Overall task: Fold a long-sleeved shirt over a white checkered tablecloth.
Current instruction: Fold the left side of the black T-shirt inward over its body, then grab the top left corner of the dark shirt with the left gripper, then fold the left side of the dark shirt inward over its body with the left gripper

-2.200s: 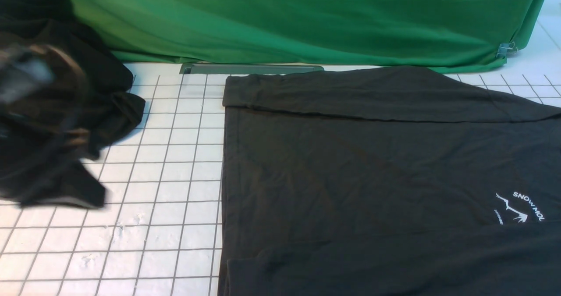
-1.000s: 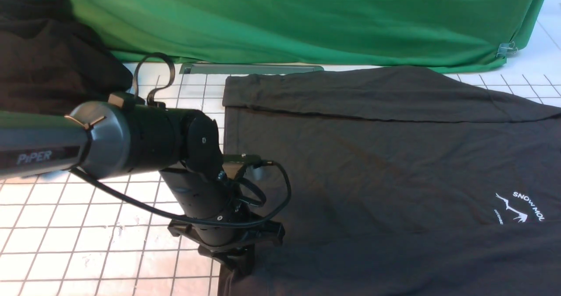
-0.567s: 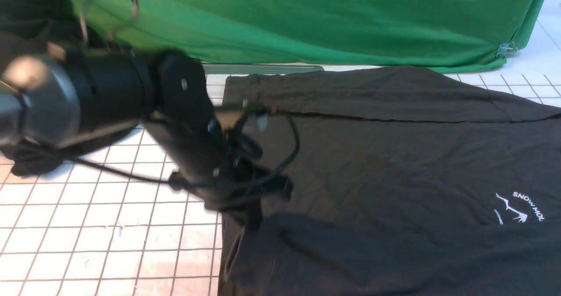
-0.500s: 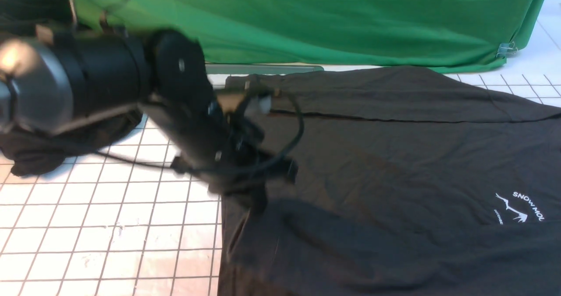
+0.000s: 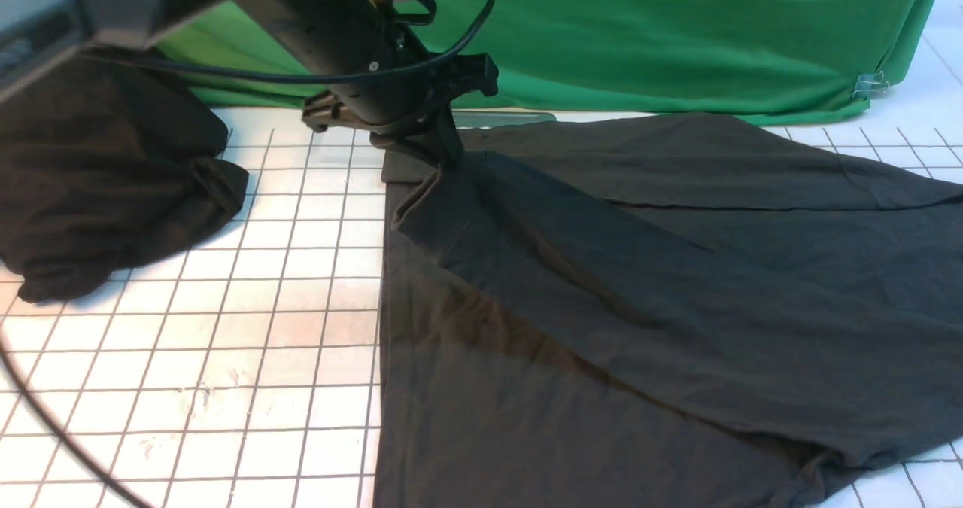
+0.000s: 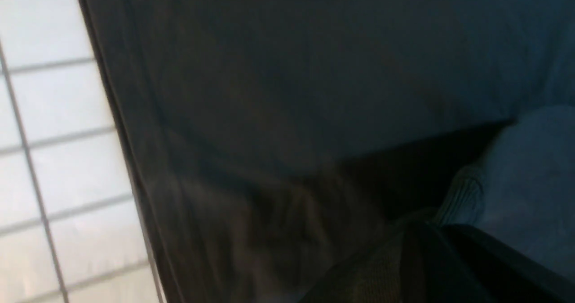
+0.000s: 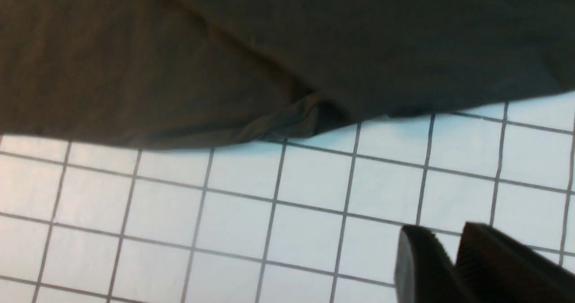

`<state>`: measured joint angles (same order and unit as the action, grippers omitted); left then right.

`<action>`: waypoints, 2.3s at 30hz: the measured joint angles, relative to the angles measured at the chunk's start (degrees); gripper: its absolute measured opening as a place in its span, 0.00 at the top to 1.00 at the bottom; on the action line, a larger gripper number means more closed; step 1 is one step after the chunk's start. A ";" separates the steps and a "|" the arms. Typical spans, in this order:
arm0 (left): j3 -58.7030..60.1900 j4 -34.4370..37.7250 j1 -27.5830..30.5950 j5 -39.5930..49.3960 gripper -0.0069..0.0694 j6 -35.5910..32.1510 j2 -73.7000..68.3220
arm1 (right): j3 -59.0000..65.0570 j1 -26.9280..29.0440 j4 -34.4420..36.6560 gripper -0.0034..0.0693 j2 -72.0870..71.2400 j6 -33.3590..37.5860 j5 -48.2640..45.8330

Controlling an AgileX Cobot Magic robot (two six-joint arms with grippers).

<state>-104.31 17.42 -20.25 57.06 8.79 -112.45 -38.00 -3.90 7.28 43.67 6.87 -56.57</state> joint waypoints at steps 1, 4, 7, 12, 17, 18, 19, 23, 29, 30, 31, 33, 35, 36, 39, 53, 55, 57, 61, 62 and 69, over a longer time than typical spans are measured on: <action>-0.86 0.07 0.23 0.00 0.88 0.00 -1.21 | 0.00 0.00 0.00 0.78 0.00 -0.07 0.11; -3.11 0.35 0.94 -0.69 0.86 0.84 -5.73 | 0.00 0.00 0.00 0.77 0.00 -0.77 0.24; -3.39 0.48 2.07 -2.41 0.83 2.05 -9.10 | 0.00 0.00 0.00 0.76 0.00 -1.14 0.27; -3.39 -0.60 3.92 -7.06 0.70 4.18 -12.58 | 0.00 0.00 0.05 0.75 0.00 -1.20 0.32; -5.12 3.25 7.68 -10.25 0.48 4.10 -13.84 | 0.00 0.00 0.05 0.74 0.00 -1.94 0.77; -5.80 4.86 8.53 -10.97 0.44 3.92 -13.96 | 0.00 0.00 0.05 0.74 0.00 -2.50 1.06; -5.96 5.10 8.70 -11.10 0.44 3.88 -13.97 | 0.00 0.00 0.05 0.74 0.00 -2.59 1.19; -8.83 8.49 10.95 -13.87 0.37 3.49 -15.37 | 0.00 0.00 0.05 0.73 0.00 -3.55 1.92; -9.22 14.26 11.12 -13.30 0.38 3.71 -19.15 | 0.00 0.00 0.05 0.72 0.00 -6.08 1.98; -9.22 15.39 11.12 -13.31 0.39 3.78 -19.81 | 0.00 0.00 0.05 0.72 0.00 -6.14 1.98; -9.22 16.96 11.07 -13.43 0.40 3.83 -20.76 | 0.00 0.00 0.05 0.72 0.00 -6.35 1.98; -9.22 18.43 11.07 -13.59 0.41 3.83 -21.72 | 0.00 0.00 0.05 0.71 0.00 -6.88 1.98; -9.22 20.69 11.07 -14.55 0.43 3.85 -23.47 | 0.00 0.00 0.05 0.71 0.00 -6.88 1.98; -9.22 21.43 11.07 -15.11 0.44 3.85 -24.08 | 0.00 0.00 0.05 0.71 0.00 -7.19 1.98; -9.22 23.60 11.07 -17.55 0.46 3.89 -25.27 | 0.00 0.00 0.05 0.70 0.00 -7.19 1.98; -9.40 27.85 11.13 -22.97 0.64 4.32 -27.61 | 0.00 0.00 0.05 0.68 0.00 -7.99 2.56; -9.40 28.05 11.16 -22.55 0.74 4.25 -27.60 | 0.00 0.00 0.05 0.68 0.00 -8.26 2.56; -9.40 28.78 11.16 -21.87 0.85 2.64 -27.60 | 0.00 0.00 0.05 0.68 0.00 -8.47 2.56; -9.40 30.02 11.16 -20.85 0.89 -0.26 -25.63 | 0.00 0.00 0.05 0.68 0.00 -8.59 2.56; -9.40 30.08 11.16 -20.30 0.89 -0.45 -24.51 | 0.00 0.00 0.05 0.68 0.00 -8.64 2.56; -9.40 28.39 10.55 -10.69 0.89 -1.12 -13.42 | 0.00 0.00 -0.01 0.67 0.00 -8.70 2.56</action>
<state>-113.71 45.81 -9.70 46.38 7.68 -125.88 -38.00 -3.90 7.27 43.67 -1.83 -54.01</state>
